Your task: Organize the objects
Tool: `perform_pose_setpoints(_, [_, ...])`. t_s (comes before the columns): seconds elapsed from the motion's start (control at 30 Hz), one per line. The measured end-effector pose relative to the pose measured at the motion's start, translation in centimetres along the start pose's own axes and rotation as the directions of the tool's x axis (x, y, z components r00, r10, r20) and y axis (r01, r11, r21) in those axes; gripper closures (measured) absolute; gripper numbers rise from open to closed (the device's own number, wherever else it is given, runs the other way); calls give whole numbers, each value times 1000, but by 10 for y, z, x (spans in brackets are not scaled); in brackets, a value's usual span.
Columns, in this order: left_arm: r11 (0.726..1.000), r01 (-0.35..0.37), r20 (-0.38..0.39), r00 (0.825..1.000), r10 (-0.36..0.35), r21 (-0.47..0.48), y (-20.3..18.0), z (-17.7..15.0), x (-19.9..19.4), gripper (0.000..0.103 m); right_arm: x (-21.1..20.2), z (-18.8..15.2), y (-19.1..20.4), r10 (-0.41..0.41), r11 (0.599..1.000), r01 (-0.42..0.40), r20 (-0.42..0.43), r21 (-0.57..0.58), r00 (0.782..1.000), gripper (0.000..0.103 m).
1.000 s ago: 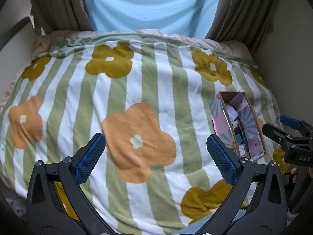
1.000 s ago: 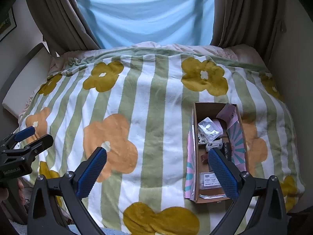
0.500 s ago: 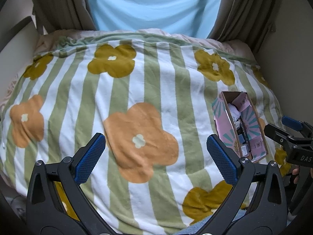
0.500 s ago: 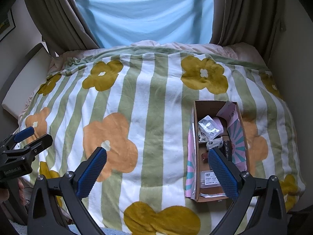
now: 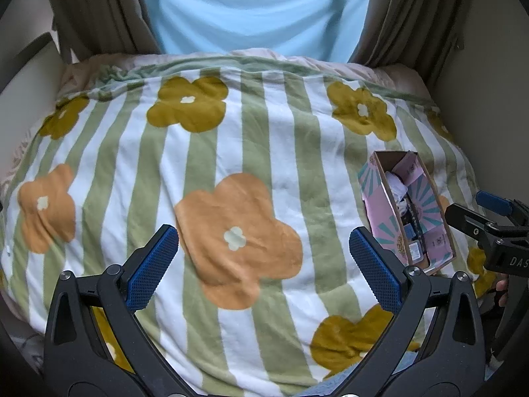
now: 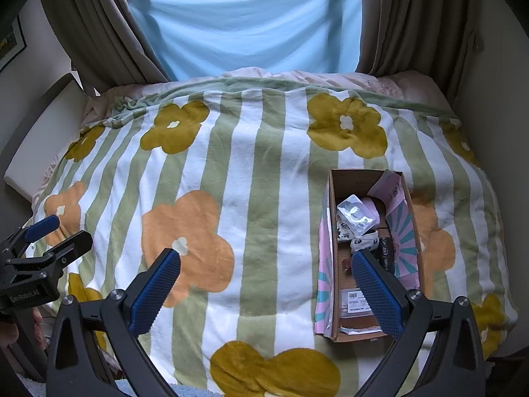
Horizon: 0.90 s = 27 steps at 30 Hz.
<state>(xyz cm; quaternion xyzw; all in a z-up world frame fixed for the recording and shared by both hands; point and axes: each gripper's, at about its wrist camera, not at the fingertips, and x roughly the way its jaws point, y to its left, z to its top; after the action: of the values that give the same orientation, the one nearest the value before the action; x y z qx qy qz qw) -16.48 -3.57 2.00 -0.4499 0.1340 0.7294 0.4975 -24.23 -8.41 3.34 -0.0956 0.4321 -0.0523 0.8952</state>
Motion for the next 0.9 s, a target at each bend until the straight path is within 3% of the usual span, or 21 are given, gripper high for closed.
perform_pose_setpoints(0.6, [998, -22, 17, 1000, 21, 52, -8, 0, 5, 0, 2, 3, 4, -8, 1000, 8, 2, 0, 1000, 0])
perform_pose_setpoints(0.9, [998, -63, 39, 997, 64, -32, 1, -2, 2, 0, 2, 5, 3, -9, 1000, 8, 2, 5, 1000, 0])
